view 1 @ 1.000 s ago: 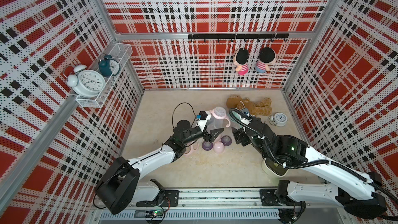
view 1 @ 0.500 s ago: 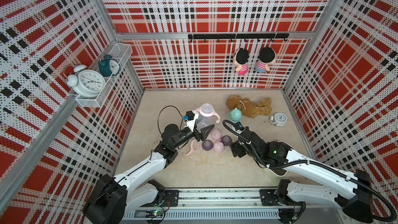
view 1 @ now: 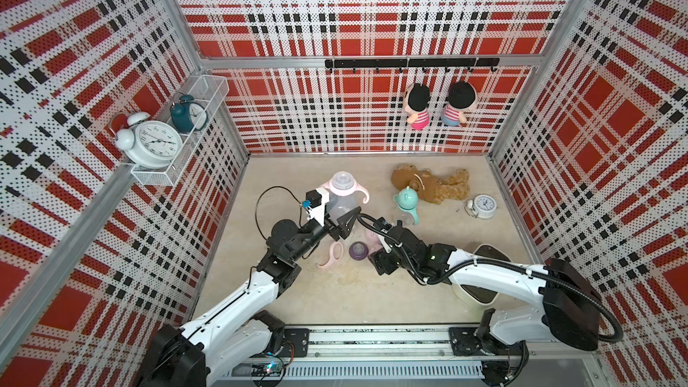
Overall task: Assemble the baby bottles
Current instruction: Pick up the nipple from the center of the board.
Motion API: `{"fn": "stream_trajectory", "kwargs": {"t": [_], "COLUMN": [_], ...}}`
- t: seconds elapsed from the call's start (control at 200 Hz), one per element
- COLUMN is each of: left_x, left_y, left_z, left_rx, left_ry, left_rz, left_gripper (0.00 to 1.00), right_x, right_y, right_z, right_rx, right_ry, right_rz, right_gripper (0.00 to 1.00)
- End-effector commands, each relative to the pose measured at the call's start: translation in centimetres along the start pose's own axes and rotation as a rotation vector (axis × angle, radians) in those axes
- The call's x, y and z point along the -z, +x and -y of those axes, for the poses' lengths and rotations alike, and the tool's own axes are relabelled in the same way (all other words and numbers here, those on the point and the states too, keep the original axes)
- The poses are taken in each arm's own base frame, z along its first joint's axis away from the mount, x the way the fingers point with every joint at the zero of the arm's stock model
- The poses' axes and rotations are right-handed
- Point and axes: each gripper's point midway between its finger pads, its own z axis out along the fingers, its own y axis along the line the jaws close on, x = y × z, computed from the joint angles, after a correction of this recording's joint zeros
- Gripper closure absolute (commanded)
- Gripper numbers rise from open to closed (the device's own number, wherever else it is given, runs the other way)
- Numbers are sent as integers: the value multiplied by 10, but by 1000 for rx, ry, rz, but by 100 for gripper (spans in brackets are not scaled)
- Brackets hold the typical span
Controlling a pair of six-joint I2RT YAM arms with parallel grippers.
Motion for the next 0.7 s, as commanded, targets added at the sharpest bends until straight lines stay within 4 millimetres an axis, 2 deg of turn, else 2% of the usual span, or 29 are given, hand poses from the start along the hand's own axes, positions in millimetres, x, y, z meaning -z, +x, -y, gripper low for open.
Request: {"fn": "stream_trajectory", "kwargs": {"t": [0.0,0.15,0.496,0.696], "left_x": [4,5,4,3], "left_y": [-12,-17,-14,-12], "left_z": [-11,-17,-22,-23], "left_rx": [10,18,26,28], "left_ry": [-59,-78,-92,-86], "left_rz": [41,53,45,35], "left_gripper": [100,100,100,100], "right_x": [-11,-27,-62,-82], "right_y": [-19,-21,-27,-23], "right_z": [-12,-19,-24,-23], "right_rx": [48,113,186,200], "right_ry": [-54,-60,-37,-18], "right_rz": [68,51,37,19], "right_gripper": [18,19,22,23]}}
